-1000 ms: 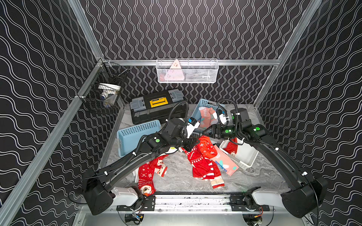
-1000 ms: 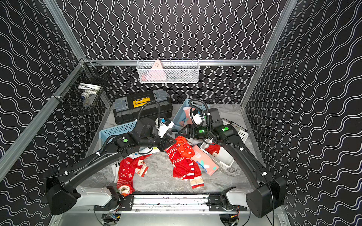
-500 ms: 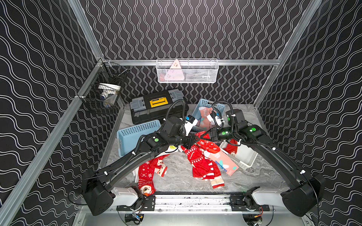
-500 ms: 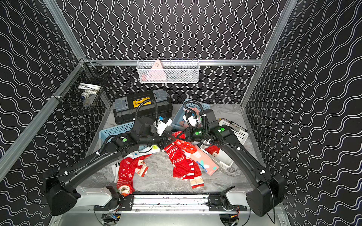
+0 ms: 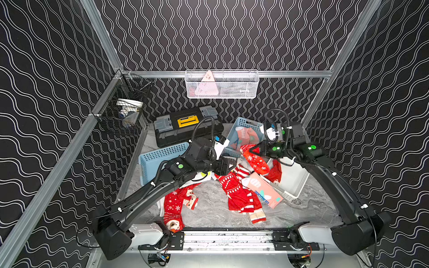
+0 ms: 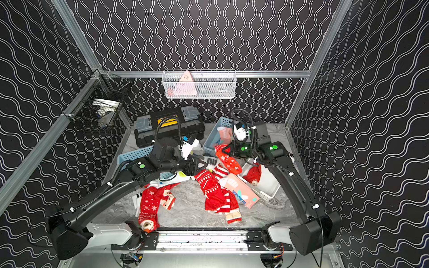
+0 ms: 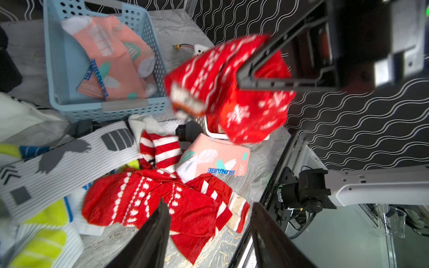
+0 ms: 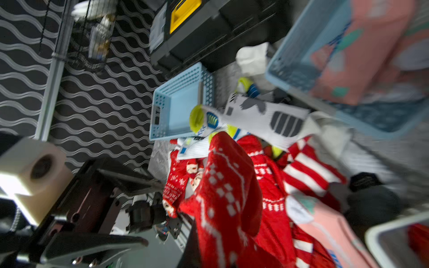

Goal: Sort the socks into the basket by color
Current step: Place the sock in the bin.

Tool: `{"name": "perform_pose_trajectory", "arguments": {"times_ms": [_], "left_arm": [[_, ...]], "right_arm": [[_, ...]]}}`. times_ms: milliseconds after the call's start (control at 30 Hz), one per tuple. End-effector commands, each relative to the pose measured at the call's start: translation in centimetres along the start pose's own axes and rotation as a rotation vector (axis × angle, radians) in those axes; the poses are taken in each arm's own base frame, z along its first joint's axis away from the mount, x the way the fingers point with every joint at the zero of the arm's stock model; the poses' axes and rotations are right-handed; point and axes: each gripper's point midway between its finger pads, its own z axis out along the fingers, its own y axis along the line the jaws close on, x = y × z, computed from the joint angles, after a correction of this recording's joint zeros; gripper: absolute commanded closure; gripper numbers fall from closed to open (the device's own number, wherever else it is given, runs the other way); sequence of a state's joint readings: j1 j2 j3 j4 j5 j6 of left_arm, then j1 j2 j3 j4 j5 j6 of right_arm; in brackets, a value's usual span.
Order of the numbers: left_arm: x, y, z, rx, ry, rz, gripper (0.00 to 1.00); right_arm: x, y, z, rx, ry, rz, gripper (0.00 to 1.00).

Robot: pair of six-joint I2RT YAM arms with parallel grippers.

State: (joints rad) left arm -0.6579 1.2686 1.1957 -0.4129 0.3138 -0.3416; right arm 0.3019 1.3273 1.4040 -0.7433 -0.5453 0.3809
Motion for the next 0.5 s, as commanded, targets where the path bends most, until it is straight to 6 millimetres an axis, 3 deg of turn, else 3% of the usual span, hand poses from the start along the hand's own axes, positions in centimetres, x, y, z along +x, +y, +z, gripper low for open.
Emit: {"name": "perform_pose_trajectory", "arguments": {"times_ms": [0, 133, 267, 467], "left_arm": [[1.5, 2.4, -0.6, -0.118, 0.054, -0.041, 0.39], [3.3, 5.4, -1.0, -0.237, 0.111, -0.109, 0.39], [5.4, 7.9, -0.7, -0.331, 0.189, -0.156, 0.39], [7.7, 10.4, 0.2, -0.429, 0.276, -0.155, 0.39]], "right_arm": [[-1.1, -4.4, -1.6, 0.188, -0.042, 0.061, 1.00], [-2.3, -10.2, -3.3, 0.381, -0.098, 0.183, 1.00], [-2.1, -16.0, -4.5, 0.560, -0.136, 0.301, 1.00], [-0.3, -21.2, -3.2, 0.659, -0.118, 0.413, 1.00]]}}
